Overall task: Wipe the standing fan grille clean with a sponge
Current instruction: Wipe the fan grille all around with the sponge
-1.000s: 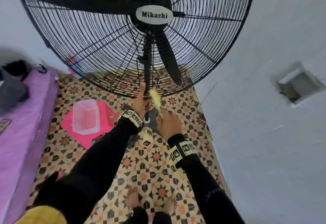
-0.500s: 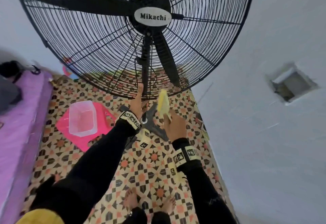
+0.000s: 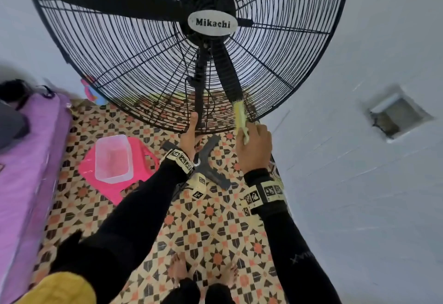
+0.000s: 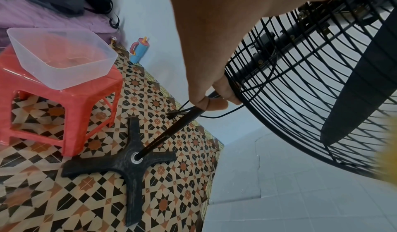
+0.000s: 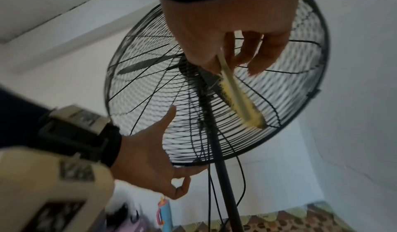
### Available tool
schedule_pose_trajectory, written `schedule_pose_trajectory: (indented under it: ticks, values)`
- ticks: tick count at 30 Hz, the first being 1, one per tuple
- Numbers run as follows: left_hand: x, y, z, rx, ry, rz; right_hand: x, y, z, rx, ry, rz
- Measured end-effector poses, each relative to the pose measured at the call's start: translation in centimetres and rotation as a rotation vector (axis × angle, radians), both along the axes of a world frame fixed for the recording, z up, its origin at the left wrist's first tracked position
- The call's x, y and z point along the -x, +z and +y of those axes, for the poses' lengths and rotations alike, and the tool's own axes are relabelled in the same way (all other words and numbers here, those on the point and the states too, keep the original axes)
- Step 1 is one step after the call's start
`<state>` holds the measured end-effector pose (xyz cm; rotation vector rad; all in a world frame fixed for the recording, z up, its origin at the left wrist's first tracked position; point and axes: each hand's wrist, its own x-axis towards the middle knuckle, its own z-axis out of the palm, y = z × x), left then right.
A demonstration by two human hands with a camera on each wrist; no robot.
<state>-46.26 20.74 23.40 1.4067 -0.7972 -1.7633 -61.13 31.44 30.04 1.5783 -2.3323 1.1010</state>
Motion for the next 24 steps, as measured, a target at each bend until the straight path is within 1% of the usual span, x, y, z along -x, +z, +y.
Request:
schedule_pose_trajectory:
  ticks: [3,4,6,7,8,10,11,12,14,15,16,17,20,21,22,24]
  values:
    - [0.1,0.9,0.5,-0.004,-0.004,0.004,0.9,0.0,0.1,0.09,-0.018,-0.142]
    - [0.1,1.0,0.6,-0.002,-0.006,-0.003,0.7,0.0,-0.1,0.091,-0.026,-0.163]
    - [0.1,0.7,0.5,-0.005,0.004,-0.01,-0.8,-0.5,-0.3,0.026,-0.011,-0.223]
    - [0.1,0.2,0.3,-0.001,-0.003,-0.008,-1.7,-1.1,-0.2,-0.005,0.064,-0.26]
    - [0.1,-0.1,0.1,0.008,-0.014,0.002,-2.4,-1.8,0.1,-0.044,0.182,-0.282]
    - [0.2,-0.5,-0.1,-0.004,-0.025,-0.001,-3.2,-2.8,1.0,-0.103,0.436,-0.232]
    - [0.2,-0.3,0.0,-0.003,-0.019,-0.002,-3.1,-3.2,1.1,-0.077,0.491,-0.19]
    - [0.1,-0.1,0.1,0.003,-0.027,-0.004,-2.9,-3.4,1.1,-0.007,0.454,-0.195]
    - [-0.1,0.5,0.6,0.012,-0.042,0.014,-2.8,-3.6,0.5,0.183,0.163,-0.279]
    - [-0.2,0.8,0.7,0.013,-0.047,0.025,-2.8,-3.7,0.1,0.232,0.058,-0.312]
    - [-0.2,0.9,0.6,0.014,-0.047,0.035,-3.0,-3.8,-0.2,0.227,0.035,-0.313]
    - [-0.2,0.9,0.6,0.016,-0.054,0.038,-3.1,-4.1,-0.3,0.184,0.087,-0.289]
    - [0.0,0.7,0.4,0.013,-0.074,0.024,-3.5,-4.7,0.5,0.02,0.396,-0.247]
    - [0.0,0.6,0.4,0.019,-0.073,0.02,-3.3,-4.7,0.8,0.03,0.432,-0.245]
    - [-0.1,0.4,0.4,0.032,-0.071,0.016,-2.8,-4.6,1.0,0.077,0.388,-0.25]
    - [-0.2,0.5,0.7,0.036,-0.08,0.013,-1.8,-4.8,0.7,0.193,0.138,-0.294]
